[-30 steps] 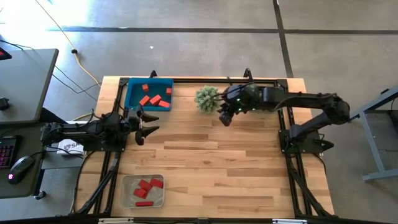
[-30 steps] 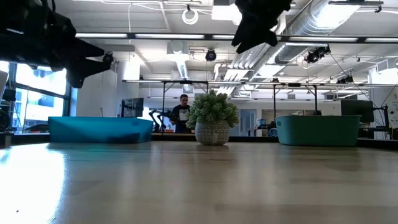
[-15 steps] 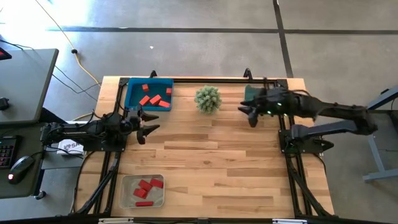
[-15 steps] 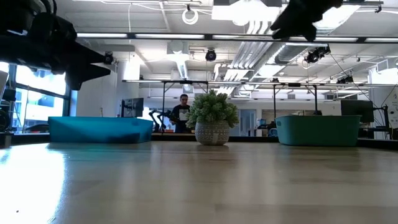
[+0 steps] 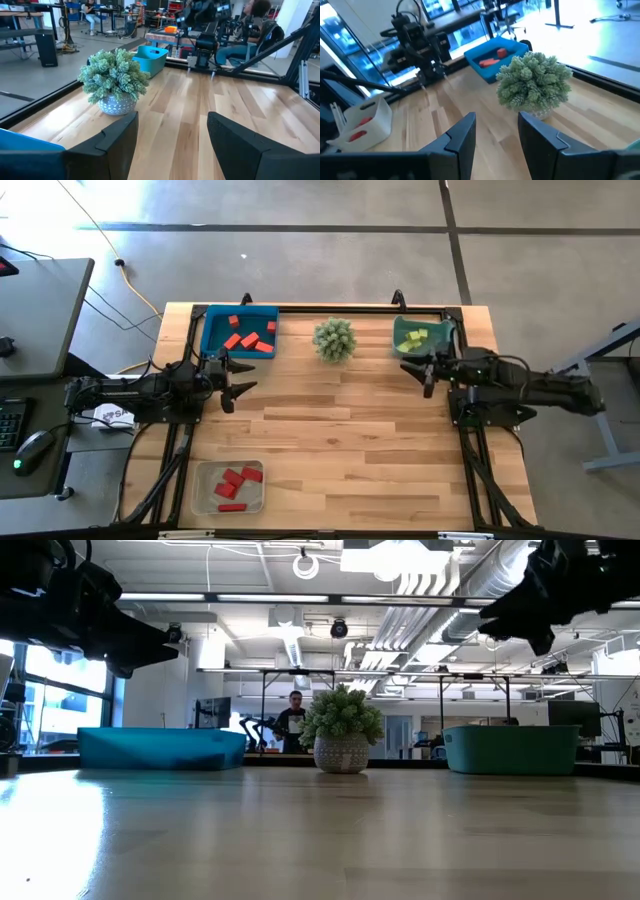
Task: Sort & place blocks by color
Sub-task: Return to Home Position
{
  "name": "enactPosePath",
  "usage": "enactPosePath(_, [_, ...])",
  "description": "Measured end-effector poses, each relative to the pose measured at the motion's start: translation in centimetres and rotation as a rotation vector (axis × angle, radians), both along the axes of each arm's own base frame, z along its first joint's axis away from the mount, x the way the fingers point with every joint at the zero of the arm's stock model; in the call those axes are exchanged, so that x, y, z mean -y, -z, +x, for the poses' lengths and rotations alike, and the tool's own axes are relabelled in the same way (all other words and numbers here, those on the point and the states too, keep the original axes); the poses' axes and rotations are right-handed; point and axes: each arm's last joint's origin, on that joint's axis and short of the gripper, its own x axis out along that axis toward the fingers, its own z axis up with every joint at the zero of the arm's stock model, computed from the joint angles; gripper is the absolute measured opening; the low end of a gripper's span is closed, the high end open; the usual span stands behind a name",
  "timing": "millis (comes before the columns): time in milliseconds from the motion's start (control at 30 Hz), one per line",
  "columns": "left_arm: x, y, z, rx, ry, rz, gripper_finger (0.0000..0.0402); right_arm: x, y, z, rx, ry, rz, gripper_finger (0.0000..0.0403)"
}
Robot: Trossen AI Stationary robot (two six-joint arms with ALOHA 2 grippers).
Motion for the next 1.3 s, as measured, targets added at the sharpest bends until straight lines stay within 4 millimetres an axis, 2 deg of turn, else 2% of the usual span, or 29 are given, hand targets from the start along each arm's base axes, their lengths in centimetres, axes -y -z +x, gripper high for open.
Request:
enactPosePath(433, [0.0,0.0,0.0,0.001,0.001,0.001,0.0225,-0.3,7.2,-0.8,0.126,-0.035,0.07,0.0134])
enactPosePath(533, [0.0,0.0,0.0,0.001,0.001,0.002,0.0225,-0.4,7.3,-0.7,0.151,-0.089,0.067,0.0134])
enactPosePath(1300, [0.0,0.0,0.0,0.001,0.002,0.002,0.0225,-0.3,7.8,-0.5,0.082,-0.085,0.035,0.0134])
